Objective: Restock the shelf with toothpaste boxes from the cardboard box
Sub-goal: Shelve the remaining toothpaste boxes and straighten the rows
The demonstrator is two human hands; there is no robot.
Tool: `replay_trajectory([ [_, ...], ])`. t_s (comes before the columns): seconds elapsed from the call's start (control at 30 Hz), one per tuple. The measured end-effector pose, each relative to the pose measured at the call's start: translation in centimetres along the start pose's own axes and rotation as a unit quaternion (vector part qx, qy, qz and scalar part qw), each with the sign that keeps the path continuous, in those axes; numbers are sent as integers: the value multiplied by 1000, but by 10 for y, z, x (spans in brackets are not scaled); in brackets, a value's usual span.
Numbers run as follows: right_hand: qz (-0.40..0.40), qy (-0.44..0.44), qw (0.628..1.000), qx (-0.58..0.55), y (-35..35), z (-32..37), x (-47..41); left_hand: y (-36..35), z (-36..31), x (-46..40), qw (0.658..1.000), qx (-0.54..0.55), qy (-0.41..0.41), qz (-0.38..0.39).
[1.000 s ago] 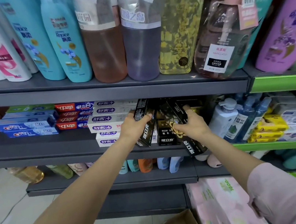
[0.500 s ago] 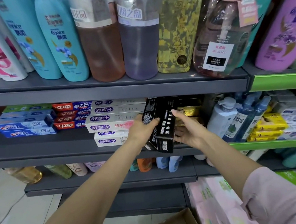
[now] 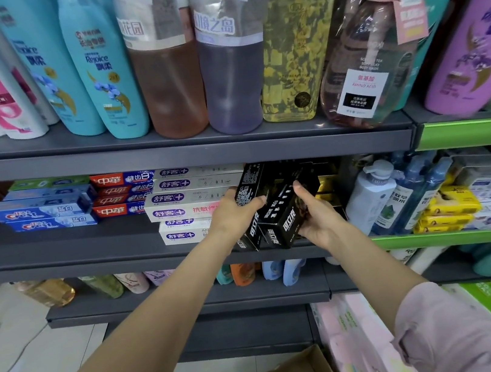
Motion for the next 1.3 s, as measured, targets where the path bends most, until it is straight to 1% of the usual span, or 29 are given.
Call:
replay_trajectory([
  [0.1,-32,13,999,-31,3,0,-1,7,-6,-1,998,-58,-5,-11],
  [0.2,-52,15,998,-17,8,-2,-3,16,-4,-2,995,-98,-6,-23],
  [0.3,-59,16,998,-6,9,0,-3,21,1,-3,996,-89,-4,-26],
  [0.43,-56,17,998,-33,9,6,-6,17,-1,-2,995,-96,-12,-23],
  [0.53,-80,-1,996,-28,18,6,-6,17,-5,1,994,-98,-20,-34],
  [0.57,-86,2,996,-37,20,5,-7,19,-6,1,994,-100,-21,-38],
  [0.63,-85,17,992,-92,23,2,-11,21,-8,0,993,-112,-21,-44],
  [0.7,-84,42,982,-165,25,-2,-16,23,-8,-2,991,-123,-23,-45],
  [0.77,-99,64,973,-201,29,-4,-22,24,-9,-2,990,-133,-31,-40],
  [0.87,-127,84,975,-161,32,0,-27,22,-10,0,985,-160,-56,-31],
  [0.93,-138,86,978,-132,33,1,-28,23,-5,1,985,-158,-58,-25],
  [1.03,-150,75,983,-79,38,-3,-28,21,1,2,991,-115,-66,-3],
  [1.13,-169,62,984,12,45,1,-27,13,7,0,996,-65,-59,34],
  [1.2,-178,35,981,67,49,3,-26,8,12,0,997,-24,-46,52],
  [1.3,-150,10,987,50,46,3,-26,1,17,-2,996,37,-20,80],
])
Point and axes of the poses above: each hand's wrist, its own x-axis away from the middle knuckle, its own y-axis out of the back of the hand, z = x × y, the point moved 9 cm from there along -x, towards the middle knuckle, and after that the axes turned 8 degrees about z, right-handed, at the moved point
